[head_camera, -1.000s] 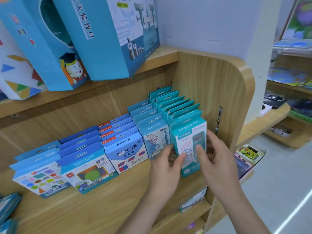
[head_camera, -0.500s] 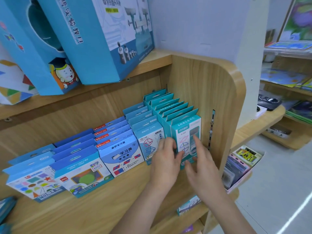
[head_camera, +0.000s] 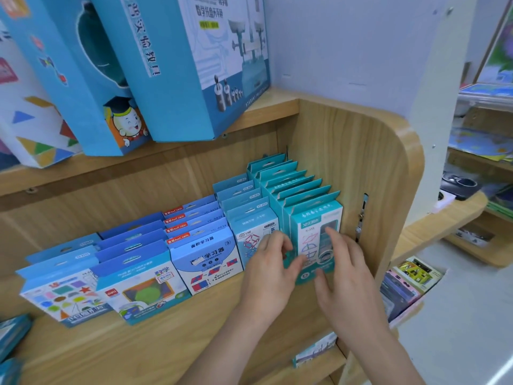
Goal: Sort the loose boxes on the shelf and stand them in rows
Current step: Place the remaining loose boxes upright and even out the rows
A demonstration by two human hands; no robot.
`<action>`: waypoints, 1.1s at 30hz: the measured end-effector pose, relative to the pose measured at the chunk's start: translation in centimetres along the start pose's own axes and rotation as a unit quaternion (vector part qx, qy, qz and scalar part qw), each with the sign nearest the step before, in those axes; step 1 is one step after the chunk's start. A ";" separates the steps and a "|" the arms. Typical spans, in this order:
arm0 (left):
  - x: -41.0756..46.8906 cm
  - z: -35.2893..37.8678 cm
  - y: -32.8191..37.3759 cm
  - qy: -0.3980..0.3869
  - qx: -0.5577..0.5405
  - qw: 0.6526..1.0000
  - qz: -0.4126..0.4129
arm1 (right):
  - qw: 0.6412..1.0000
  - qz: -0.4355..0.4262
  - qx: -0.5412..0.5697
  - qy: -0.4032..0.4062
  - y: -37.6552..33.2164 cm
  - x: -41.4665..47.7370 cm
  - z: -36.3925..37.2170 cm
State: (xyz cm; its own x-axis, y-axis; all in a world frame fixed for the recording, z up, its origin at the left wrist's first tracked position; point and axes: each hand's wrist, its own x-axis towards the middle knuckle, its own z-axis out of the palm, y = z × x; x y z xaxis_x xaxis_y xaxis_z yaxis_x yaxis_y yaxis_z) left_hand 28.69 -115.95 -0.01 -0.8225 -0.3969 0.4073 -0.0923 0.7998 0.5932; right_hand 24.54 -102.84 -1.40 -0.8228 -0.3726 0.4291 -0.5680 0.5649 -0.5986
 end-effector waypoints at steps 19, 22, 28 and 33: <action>-2.9 -4.1 -0.6 0.010 -0.057 0.998 0.027 | 0.997 -0.020 0.064 0.049 -2.1 -0.2 -1.1; -2.9 -3.3 -0.1 -0.023 -0.078 0.997 0.004 | 0.997 -0.005 0.059 0.044 -2.0 0.1 -1.1; -3.5 -3.5 0.3 -0.035 -0.086 0.995 0.024 | 0.993 -0.027 0.115 0.029 -3.0 -0.1 -2.1; -4.6 -8.0 -1.4 0.050 -0.068 0.996 0.042 | 0.970 -0.064 0.226 -0.069 -6.6 0.0 -2.3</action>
State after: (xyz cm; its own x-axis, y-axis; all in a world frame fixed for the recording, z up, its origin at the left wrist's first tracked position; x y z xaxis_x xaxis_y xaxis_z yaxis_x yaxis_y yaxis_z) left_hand 37.08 -118.85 2.90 -0.7640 -0.3796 0.5217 0.0562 0.7663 0.6400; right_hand 28.39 -104.90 4.11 -0.7226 -0.5302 0.4436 -0.5903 0.1392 -0.7951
